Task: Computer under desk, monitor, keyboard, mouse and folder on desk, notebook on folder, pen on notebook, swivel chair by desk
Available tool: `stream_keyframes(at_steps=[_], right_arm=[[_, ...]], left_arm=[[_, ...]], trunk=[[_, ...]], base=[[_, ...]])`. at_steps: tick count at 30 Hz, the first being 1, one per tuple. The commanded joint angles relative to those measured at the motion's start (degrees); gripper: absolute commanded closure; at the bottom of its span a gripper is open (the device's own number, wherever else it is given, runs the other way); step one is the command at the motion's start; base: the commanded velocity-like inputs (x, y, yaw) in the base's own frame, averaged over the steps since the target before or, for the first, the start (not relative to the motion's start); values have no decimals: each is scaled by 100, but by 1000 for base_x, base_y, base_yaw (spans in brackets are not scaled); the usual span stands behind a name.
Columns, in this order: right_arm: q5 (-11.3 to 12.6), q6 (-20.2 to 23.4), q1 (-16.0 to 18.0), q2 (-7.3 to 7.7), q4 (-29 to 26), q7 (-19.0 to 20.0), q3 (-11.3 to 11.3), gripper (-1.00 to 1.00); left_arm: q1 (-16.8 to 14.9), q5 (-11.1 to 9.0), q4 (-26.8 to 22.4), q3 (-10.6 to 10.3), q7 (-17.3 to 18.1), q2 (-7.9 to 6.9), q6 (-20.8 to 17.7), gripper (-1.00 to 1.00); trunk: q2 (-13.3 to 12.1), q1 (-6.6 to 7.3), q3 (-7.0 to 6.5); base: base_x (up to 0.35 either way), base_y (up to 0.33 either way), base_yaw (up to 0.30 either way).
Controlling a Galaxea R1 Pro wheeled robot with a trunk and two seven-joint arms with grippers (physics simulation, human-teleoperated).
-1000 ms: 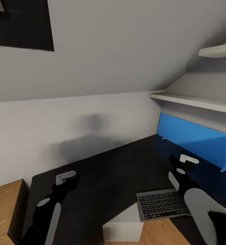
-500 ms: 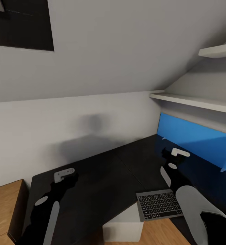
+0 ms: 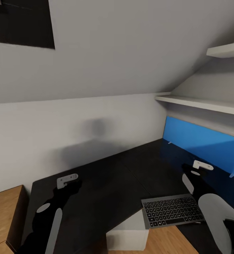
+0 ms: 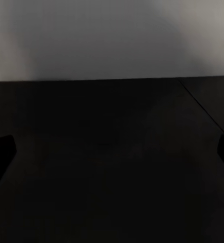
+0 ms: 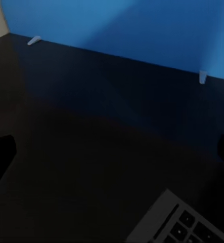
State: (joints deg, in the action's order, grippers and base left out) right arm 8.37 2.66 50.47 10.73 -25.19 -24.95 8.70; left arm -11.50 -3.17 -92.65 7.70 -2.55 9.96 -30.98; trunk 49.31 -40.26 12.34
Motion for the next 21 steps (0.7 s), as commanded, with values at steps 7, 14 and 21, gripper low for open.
stream_keyframes(at_steps=[7,14,21], right_arm=[[213,47,94,239,296,-25,-9,-100],[574,65,129,561,351,-27,-2,-100],[699,74,132,702,381,-18,0,-100]], left_arm=[[-7,-35,-8,3,-26,4,-29,-100],[-4,-35,-8,0,-26,4,-25,-100],[-4,-35,-8,-7,-26,4,-26,-100]], trunk=[[289,-155,135],[570,-309,260],[851,-463,386]], base=[[0,0,0],[0,0,0],[0,0,0]])
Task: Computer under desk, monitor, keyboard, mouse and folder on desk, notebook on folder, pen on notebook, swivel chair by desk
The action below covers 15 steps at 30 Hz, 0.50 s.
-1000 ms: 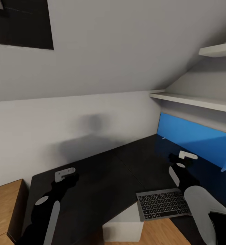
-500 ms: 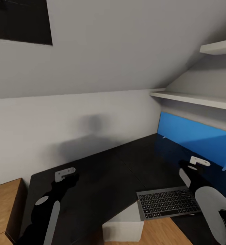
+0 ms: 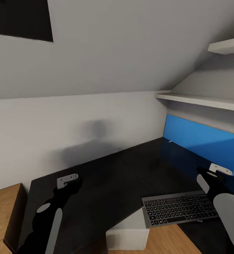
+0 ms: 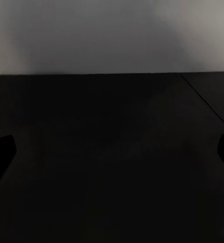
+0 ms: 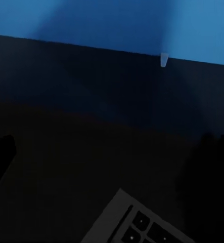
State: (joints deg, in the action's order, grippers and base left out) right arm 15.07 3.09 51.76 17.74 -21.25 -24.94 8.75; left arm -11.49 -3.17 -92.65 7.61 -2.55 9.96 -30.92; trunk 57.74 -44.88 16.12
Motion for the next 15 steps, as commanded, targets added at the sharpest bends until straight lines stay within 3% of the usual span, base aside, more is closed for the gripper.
stream_keyframes(at_steps=[1,8,15], right_arm=[[42,39,2,4,4,-18,-5,-100],[646,99,85,16,234,51,3,-100],[813,-28,102,3,236,63,9,-100]], left_arm=[[-6,-35,-8,-1,-26,3,-32,-100],[-5,-35,-8,-91,-26,3,-36,-100],[-3,-35,-8,-100,-26,3,-36,-100]], trunk=[[47,-23,26],[328,-177,152],[609,-331,278]], base=[[0,0,0],[0,0,0],[0,0,0]])
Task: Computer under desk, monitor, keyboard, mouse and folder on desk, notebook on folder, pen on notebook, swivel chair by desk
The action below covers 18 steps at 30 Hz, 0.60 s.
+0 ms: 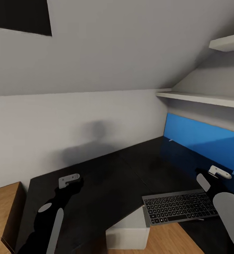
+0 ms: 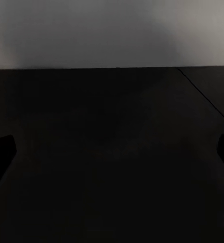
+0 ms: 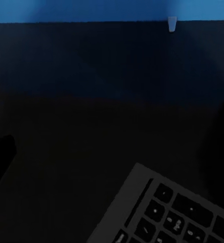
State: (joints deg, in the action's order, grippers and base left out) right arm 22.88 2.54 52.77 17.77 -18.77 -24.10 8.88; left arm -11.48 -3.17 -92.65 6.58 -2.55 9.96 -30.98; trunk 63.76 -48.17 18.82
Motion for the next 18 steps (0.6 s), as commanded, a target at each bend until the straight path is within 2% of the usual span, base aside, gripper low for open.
stream_keyframes(at_steps=[1,18], right_arm=[[48,-20,3,-7,-16,-25,-6,-100],[76,-99,6,-35,-414,-41,-5,-100]], left_arm=[[-7,-35,-8,2,-26,3,-31,-100],[-6,-35,-8,9,-30,3,-31,-100]], trunk=[[47,-23,26],[728,-396,331]], base=[[0,0,0],[0,0,0]])
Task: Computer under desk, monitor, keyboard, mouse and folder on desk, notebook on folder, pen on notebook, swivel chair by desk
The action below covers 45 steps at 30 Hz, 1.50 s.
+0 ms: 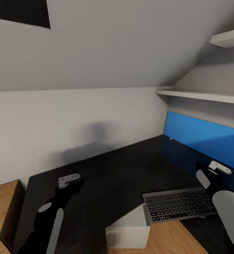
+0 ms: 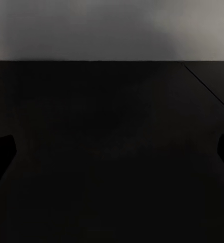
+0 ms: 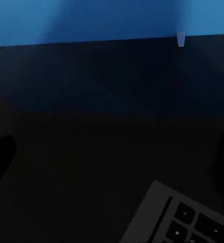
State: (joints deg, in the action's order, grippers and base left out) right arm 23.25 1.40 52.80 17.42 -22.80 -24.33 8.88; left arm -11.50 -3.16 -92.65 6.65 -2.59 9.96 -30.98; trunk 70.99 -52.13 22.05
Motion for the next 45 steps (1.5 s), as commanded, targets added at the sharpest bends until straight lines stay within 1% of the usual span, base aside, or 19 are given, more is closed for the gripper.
stream_keyframes(at_steps=[1,2,9,14,23,41,45], right_arm=[[41,14,2,-5,-19,-19,-7,-100],[44,13,2,-64,-74,-19,-10,-100],[40,18,2,-206,-147,-28,-1,-100],[40,11,2,-212,-146,-28,0,-100],[41,9,2,-217,-146,-28,-5,-100],[40,16,2,-226,-138,41,-26,-100],[35,32,2,-211,-118,51,-28,-100]], left_arm=[[-5,-35,-7,3,-27,3,-31,-100],[-5,-35,-7,3,-24,3,-31,-100],[-8,-35,-7,3,-23,3,-31,-100],[-4,-35,-7,1,-23,3,-31,-100],[-3,-35,-7,2,-23,3,-31,-100],[-5,-35,-7,0,-23,3,-31,-100],[-7,-32,-7,-4,-23,3,-31,-100]], trunk=[[46,-23,25],[86,-45,43],[367,-199,169],[567,-308,259],[567,-308,259],[567,-308,259],[728,-396,331]], base=[[0,0,0],[0,0,0],[0,0,0],[0,0,-96],[0,0,-127],[0,0,-3],[0,0,0]])
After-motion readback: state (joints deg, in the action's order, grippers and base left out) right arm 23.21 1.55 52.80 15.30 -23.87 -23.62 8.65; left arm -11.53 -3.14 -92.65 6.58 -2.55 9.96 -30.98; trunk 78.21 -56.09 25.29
